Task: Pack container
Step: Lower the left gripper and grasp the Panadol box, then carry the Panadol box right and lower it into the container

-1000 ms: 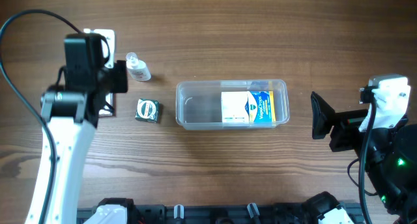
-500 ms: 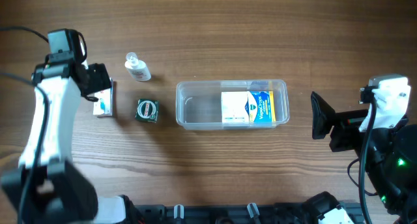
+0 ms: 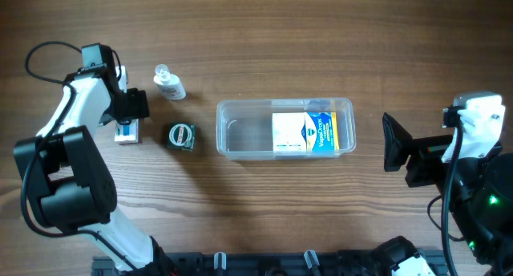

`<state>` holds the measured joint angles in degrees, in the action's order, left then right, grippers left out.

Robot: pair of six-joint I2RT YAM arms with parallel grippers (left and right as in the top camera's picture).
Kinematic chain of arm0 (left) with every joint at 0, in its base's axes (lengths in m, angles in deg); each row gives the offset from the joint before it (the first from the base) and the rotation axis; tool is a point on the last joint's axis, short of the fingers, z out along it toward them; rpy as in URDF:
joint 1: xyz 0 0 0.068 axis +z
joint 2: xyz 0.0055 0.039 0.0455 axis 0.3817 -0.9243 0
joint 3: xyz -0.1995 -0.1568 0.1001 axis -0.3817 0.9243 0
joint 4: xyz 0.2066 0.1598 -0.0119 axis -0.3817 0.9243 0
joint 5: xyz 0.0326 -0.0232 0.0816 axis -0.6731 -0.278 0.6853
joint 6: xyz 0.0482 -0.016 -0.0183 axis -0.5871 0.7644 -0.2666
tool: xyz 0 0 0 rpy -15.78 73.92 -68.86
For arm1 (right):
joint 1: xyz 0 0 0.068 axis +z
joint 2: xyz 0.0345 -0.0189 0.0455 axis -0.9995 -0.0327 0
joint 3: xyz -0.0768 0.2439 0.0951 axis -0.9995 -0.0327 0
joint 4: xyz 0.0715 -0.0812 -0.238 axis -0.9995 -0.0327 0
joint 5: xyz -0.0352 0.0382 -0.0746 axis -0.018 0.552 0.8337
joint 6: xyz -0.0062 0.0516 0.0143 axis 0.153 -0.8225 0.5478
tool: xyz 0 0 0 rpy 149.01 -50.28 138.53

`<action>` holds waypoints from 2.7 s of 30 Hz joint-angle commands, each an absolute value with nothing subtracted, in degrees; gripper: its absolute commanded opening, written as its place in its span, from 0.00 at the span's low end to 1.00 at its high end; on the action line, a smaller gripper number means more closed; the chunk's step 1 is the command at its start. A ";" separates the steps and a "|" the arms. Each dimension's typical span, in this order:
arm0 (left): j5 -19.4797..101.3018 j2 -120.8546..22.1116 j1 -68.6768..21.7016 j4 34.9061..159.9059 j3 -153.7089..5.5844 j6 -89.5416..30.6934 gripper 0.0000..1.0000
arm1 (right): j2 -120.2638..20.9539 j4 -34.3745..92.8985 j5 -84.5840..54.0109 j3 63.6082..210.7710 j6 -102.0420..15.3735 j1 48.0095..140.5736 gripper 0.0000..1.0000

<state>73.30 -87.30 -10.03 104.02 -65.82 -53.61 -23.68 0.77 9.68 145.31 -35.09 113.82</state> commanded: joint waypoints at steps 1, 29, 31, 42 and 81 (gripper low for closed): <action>72.63 -89.88 -9.66 103.65 -65.98 -54.99 0.83 | -23.94 0.88 8.99 145.33 -33.94 113.60 1.00; 72.28 -65.82 -15.65 124.04 -73.65 -49.96 0.32 | -23.94 0.88 8.99 145.33 -33.94 113.60 1.00; 71.16 -61.80 -18.54 124.80 -73.65 -49.98 0.34 | -23.94 0.88 8.99 145.33 -33.94 113.60 1.00; 66.57 -56.03 -43.56 118.68 -73.58 -61.21 0.32 | -23.94 0.88 8.99 145.33 -33.94 113.60 1.00; 60.82 -84.16 -56.02 112.67 -67.99 -76.91 0.29 | -23.94 0.88 8.99 145.33 -33.96 113.60 1.00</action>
